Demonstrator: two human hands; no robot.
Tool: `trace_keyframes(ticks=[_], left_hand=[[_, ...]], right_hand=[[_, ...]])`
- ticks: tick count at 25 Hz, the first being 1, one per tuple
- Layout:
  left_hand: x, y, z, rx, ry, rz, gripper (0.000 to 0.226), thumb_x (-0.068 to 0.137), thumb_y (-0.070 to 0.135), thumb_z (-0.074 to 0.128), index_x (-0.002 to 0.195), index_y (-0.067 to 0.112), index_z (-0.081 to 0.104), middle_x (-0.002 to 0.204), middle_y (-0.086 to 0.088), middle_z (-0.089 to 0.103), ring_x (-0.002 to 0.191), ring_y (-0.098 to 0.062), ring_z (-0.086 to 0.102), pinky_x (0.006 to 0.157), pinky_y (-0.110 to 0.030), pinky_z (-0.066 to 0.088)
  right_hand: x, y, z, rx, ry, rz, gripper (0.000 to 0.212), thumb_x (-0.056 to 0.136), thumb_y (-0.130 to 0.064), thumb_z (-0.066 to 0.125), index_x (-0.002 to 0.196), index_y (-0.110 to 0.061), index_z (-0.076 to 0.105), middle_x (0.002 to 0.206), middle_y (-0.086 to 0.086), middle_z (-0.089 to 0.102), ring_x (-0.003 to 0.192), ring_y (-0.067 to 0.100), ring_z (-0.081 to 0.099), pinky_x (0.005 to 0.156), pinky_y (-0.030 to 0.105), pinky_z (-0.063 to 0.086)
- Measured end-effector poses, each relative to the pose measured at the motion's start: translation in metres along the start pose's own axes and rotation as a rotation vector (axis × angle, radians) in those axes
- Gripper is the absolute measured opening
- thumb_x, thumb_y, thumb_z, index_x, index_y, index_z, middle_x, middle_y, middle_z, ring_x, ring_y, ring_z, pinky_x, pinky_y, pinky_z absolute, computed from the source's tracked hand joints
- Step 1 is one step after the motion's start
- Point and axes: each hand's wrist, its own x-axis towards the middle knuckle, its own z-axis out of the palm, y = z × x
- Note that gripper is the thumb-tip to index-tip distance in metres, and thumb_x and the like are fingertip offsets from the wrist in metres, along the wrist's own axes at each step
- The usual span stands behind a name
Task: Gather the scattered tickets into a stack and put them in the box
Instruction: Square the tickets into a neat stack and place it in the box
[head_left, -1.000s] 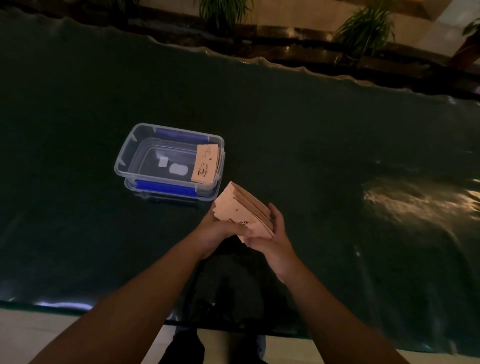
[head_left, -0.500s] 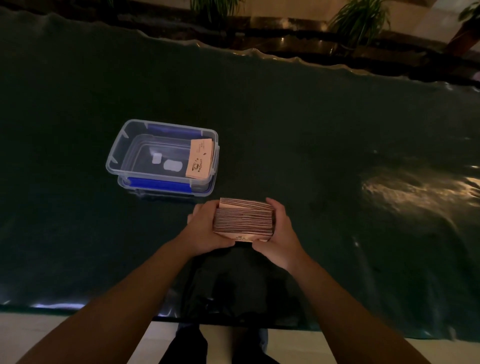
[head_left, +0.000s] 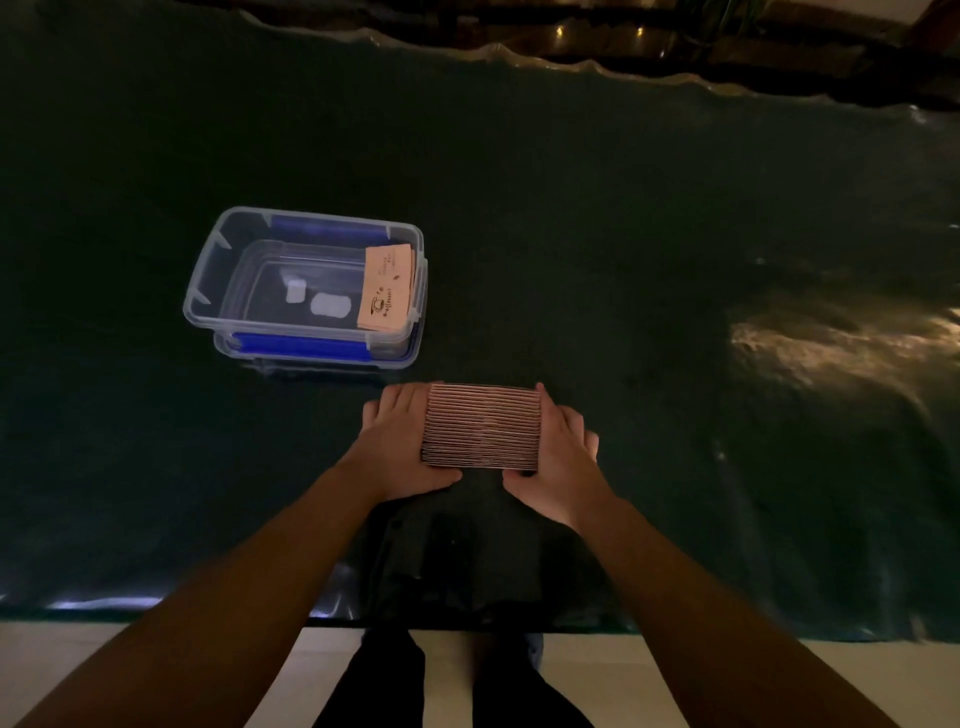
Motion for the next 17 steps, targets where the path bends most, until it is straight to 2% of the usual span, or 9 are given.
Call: trace_keyframes(ticks=[4,7,17], left_hand=[[0.0,0.002,-0.004,0.01,0.0,0.016,0.117,0.067,0.062,0.085,0.158,0.022,0.022,0.161,-0.003,0.03,0.15,-0.023,0.023,0.125,-0.047,0.016],[0.0,0.002,-0.006,-0.054,0.018,0.008,0.117,0.066,0.059,0.087,0.158,0.026,0.021,0.159,-0.002,0.032,0.149,-0.023,0.025,0.124,-0.049,0.016],[0.007,0.003,-0.005,-0.022,0.023,-0.027,0.11,0.066,0.062,0.086,0.154,0.025,0.031,0.155,-0.001,0.037,0.145,-0.023,0.029,0.122,-0.049,0.022]], right_hand=[[0.002,0.002,0.001,-0.009,0.051,-0.063,0.104,0.08,-0.042,0.079,0.163,-0.019,0.021,0.159,0.002,0.038,0.152,0.023,0.023,0.125,0.048,0.017],[0.002,0.002,0.001,-0.037,0.035,-0.071,0.101,0.081,-0.042,0.078,0.162,-0.019,0.023,0.159,0.001,0.037,0.151,0.022,0.023,0.125,0.047,0.015],[0.013,-0.002,-0.004,-0.008,0.015,-0.044,0.096,0.078,-0.04,0.078,0.159,-0.021,0.029,0.156,0.0,0.043,0.148,0.023,0.029,0.124,0.048,0.019]])
